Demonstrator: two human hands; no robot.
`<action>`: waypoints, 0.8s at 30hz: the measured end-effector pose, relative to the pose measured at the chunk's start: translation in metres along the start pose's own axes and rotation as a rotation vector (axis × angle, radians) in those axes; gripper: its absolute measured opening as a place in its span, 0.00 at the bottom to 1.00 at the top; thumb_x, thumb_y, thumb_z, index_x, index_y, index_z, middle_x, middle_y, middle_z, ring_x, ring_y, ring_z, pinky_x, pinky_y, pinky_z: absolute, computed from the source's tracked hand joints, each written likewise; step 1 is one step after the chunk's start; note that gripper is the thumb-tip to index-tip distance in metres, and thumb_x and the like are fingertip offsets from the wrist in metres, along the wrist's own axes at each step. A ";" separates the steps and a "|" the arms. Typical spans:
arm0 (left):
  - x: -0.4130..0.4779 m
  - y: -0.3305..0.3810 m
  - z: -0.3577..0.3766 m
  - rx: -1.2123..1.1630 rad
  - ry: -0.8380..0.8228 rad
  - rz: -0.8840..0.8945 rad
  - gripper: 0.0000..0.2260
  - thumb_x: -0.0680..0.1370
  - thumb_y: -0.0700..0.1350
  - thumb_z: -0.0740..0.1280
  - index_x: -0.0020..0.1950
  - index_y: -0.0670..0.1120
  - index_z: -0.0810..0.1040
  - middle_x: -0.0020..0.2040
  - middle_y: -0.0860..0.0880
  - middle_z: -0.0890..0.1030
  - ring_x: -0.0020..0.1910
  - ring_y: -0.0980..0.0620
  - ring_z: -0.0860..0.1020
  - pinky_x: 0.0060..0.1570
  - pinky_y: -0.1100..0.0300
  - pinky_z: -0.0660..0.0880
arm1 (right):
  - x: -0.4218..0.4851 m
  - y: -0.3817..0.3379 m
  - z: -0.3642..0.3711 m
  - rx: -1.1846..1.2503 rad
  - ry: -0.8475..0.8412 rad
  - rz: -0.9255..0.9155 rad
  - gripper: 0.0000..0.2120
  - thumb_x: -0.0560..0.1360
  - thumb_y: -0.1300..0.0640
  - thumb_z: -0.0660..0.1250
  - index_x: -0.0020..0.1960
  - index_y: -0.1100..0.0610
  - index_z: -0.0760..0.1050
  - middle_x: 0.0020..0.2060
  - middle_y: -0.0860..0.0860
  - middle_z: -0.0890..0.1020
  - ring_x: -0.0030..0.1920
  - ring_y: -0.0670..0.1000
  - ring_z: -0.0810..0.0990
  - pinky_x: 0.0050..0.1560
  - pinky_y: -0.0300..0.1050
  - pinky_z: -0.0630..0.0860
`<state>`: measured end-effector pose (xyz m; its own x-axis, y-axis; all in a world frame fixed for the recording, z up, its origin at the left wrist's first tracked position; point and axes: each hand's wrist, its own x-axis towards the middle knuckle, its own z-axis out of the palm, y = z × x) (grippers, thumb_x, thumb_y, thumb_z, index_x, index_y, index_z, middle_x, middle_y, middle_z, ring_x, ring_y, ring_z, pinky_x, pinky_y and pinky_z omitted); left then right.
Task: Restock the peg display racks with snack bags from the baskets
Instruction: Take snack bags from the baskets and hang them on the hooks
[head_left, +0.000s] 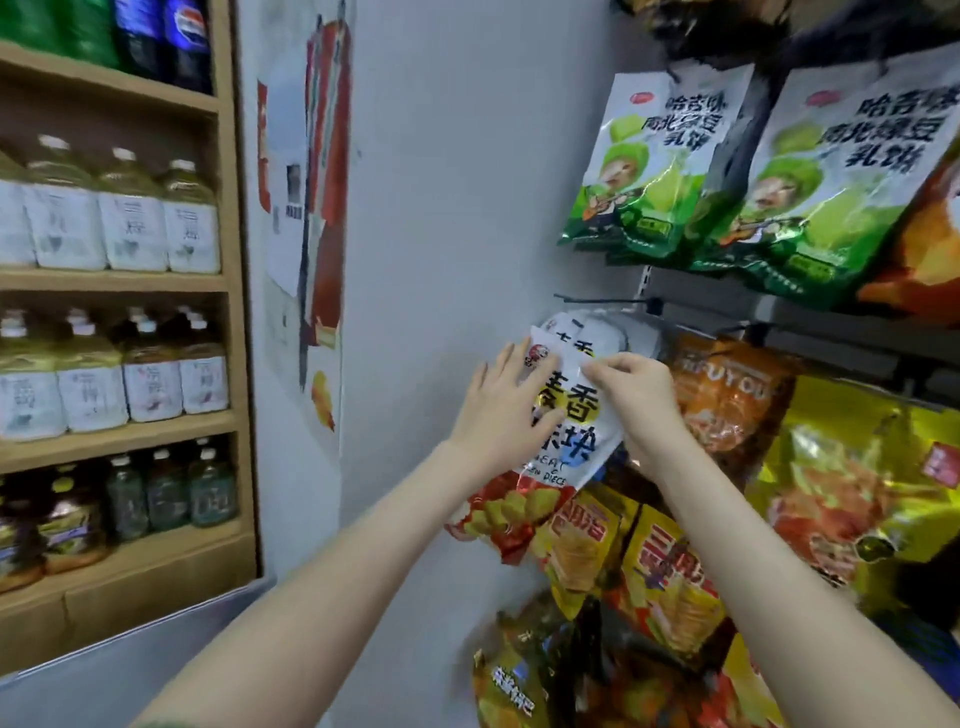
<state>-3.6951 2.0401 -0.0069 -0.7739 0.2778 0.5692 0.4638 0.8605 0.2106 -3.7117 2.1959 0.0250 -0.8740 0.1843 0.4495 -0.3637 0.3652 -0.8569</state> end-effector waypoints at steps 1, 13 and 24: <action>0.018 -0.009 0.008 -0.007 0.004 0.015 0.28 0.81 0.56 0.57 0.79 0.52 0.53 0.79 0.44 0.44 0.78 0.46 0.45 0.75 0.47 0.46 | 0.016 0.003 0.009 0.008 0.019 0.014 0.05 0.73 0.57 0.71 0.39 0.52 0.81 0.43 0.50 0.84 0.50 0.50 0.81 0.56 0.49 0.76; 0.146 -0.062 0.078 -0.141 -0.068 0.243 0.34 0.78 0.60 0.60 0.79 0.55 0.47 0.79 0.48 0.42 0.78 0.49 0.40 0.75 0.44 0.43 | 0.119 0.032 0.037 -0.182 0.267 0.056 0.05 0.75 0.57 0.68 0.46 0.57 0.83 0.44 0.49 0.84 0.49 0.49 0.81 0.52 0.44 0.75; 0.166 -0.069 0.105 -0.180 -0.098 0.255 0.31 0.82 0.58 0.53 0.79 0.49 0.44 0.79 0.45 0.42 0.78 0.48 0.39 0.74 0.48 0.38 | 0.135 0.036 0.049 -0.487 0.401 -0.016 0.05 0.77 0.58 0.66 0.51 0.58 0.78 0.44 0.48 0.78 0.49 0.50 0.76 0.43 0.38 0.68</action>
<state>-3.9007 2.0713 -0.0102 -0.6567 0.5219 0.5444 0.7101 0.6710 0.2134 -3.8590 2.1888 0.0424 -0.6465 0.4687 0.6019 -0.1048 0.7270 -0.6786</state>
